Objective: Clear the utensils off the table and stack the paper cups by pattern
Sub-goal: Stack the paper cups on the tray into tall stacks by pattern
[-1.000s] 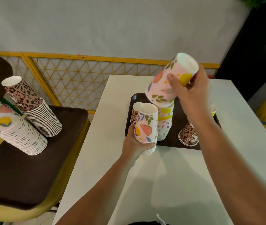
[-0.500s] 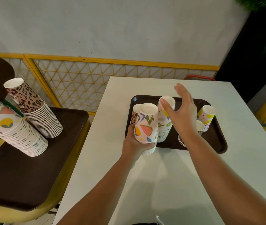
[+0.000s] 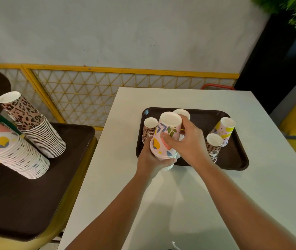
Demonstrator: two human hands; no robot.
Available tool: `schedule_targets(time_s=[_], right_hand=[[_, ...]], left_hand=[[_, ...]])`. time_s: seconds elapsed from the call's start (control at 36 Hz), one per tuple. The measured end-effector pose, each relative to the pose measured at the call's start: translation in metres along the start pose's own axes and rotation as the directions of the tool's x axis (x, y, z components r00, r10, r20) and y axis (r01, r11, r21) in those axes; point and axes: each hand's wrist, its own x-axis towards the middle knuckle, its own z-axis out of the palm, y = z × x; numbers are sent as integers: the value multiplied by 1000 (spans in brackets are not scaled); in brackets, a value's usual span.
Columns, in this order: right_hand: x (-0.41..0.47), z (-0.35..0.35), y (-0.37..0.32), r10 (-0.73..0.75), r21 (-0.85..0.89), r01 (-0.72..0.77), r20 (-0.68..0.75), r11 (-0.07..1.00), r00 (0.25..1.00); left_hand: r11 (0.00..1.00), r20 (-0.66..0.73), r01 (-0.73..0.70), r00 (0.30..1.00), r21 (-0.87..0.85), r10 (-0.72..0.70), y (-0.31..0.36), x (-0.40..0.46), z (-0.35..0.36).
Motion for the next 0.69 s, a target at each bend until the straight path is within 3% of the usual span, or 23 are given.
schedule_targets(time_s=[0.22,0.47,0.69], right_hand=[[10,-13,-10,-38,55,44,-97,998,995],[45,-45,-35,-73,214,168,-388,962,919],[56,-29,-2,-46,81,80,-356,994,933]], left_hand=[[997,11,75,997,6,-75,-4,-1,-2],[991,-52,134,990,8,-134,-4,-2,-6],[990,-71,140,988,29,-138,1,0,-7]])
